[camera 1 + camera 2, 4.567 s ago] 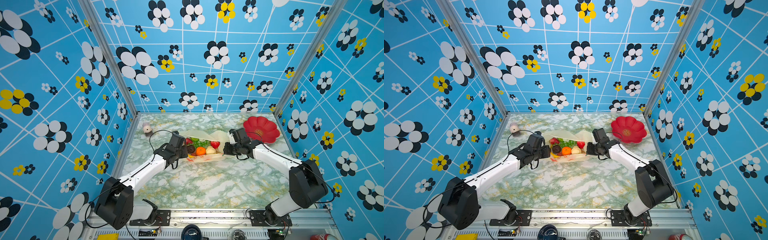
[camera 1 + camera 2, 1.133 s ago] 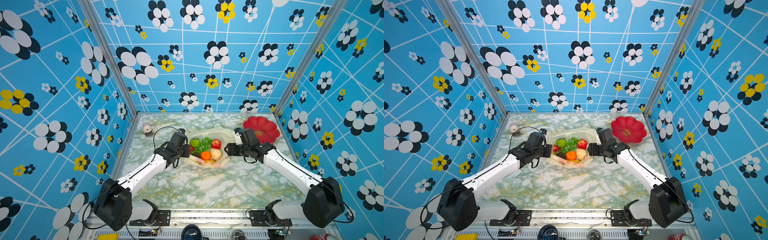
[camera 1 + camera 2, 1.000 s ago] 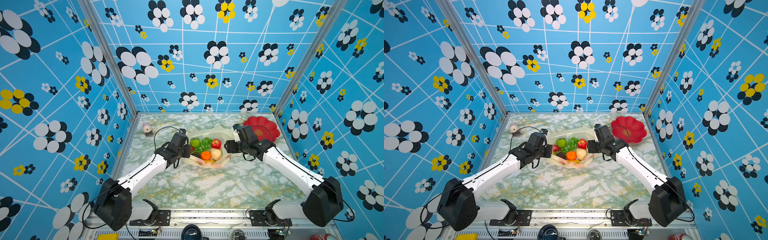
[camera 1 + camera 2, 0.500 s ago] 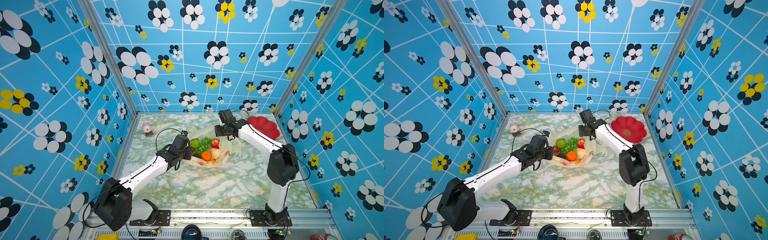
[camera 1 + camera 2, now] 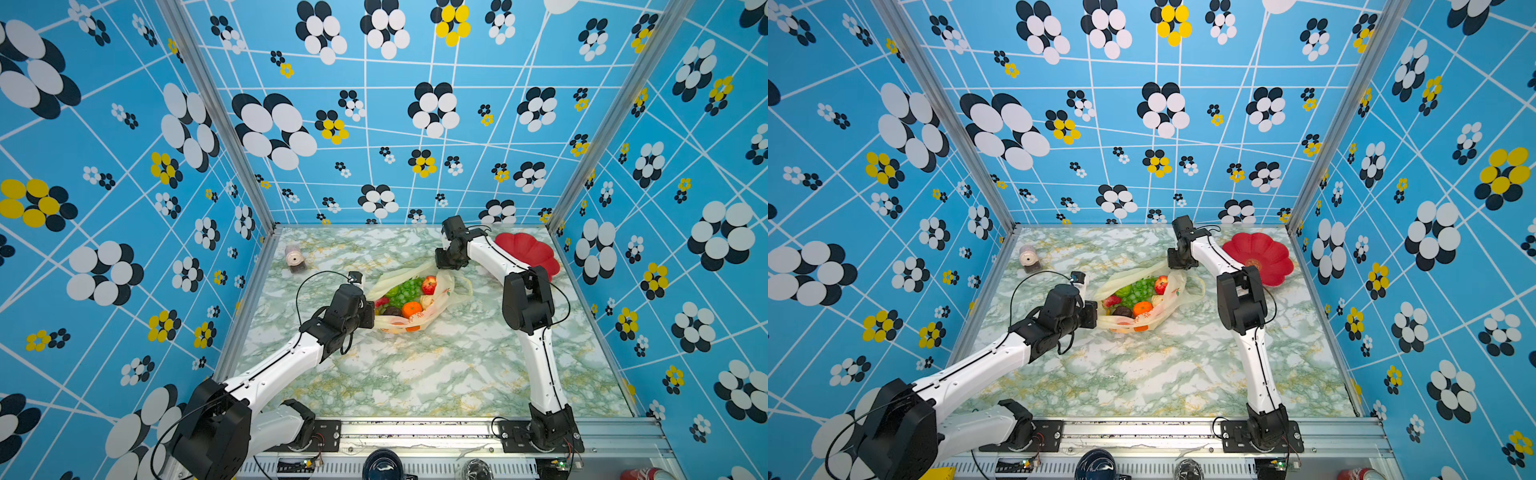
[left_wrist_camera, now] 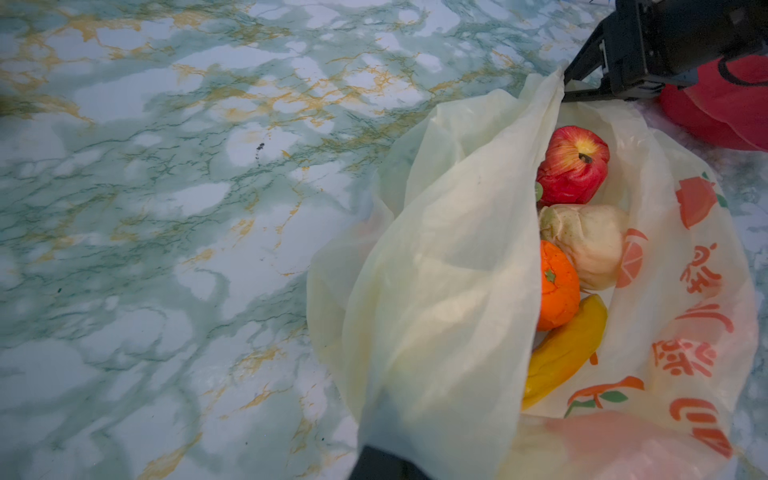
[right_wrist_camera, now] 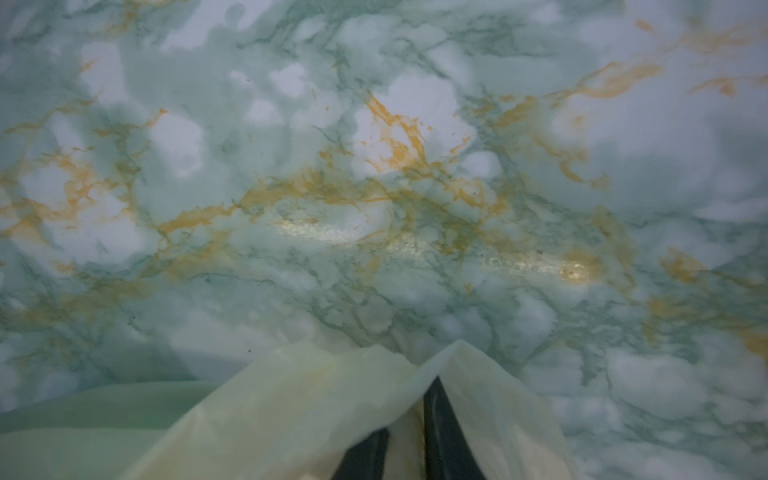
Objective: Take the fake fruits out of the plastic bag
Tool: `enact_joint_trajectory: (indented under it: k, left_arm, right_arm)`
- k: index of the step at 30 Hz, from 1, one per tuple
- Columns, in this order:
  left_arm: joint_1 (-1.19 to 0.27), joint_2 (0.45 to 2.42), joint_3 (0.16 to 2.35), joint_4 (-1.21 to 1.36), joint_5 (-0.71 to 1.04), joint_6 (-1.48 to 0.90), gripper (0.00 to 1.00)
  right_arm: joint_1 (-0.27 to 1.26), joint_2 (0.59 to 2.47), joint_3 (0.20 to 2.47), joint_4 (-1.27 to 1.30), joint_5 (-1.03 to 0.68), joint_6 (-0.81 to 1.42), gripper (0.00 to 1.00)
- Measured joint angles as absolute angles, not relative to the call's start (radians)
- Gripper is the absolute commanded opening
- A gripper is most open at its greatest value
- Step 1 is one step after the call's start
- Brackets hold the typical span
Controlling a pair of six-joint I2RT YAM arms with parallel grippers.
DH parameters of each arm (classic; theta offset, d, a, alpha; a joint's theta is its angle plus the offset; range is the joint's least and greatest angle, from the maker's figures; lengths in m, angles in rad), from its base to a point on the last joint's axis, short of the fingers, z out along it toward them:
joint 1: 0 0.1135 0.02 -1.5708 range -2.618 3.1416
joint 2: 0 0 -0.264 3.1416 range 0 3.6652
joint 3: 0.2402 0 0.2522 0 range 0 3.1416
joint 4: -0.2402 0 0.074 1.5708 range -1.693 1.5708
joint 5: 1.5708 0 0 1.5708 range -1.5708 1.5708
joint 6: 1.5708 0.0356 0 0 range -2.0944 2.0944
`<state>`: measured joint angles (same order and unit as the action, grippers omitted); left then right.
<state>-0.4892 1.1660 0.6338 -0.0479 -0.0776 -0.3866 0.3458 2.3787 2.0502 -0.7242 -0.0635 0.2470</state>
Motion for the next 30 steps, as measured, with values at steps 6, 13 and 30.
enact_joint_trajectory:
  k: [6,13,30]
  left_arm:
    - [-0.46,1.162,0.616,-0.031,-0.077,-0.43,0.0]
    - [-0.566,1.223,0.677,-0.041,-0.112,-0.422,0.0]
    - [-0.583,1.239,0.683,-0.059,-0.168,-0.421,0.0]
  right_arm:
    - [0.336,2.282,1.969,-0.724,-0.114,0.248,0.5]
    - [0.36,1.882,1.682,-0.69,-0.08,0.302,0.82]
    - [0.501,1.869,1.429,-0.593,-0.012,0.441,0.43]
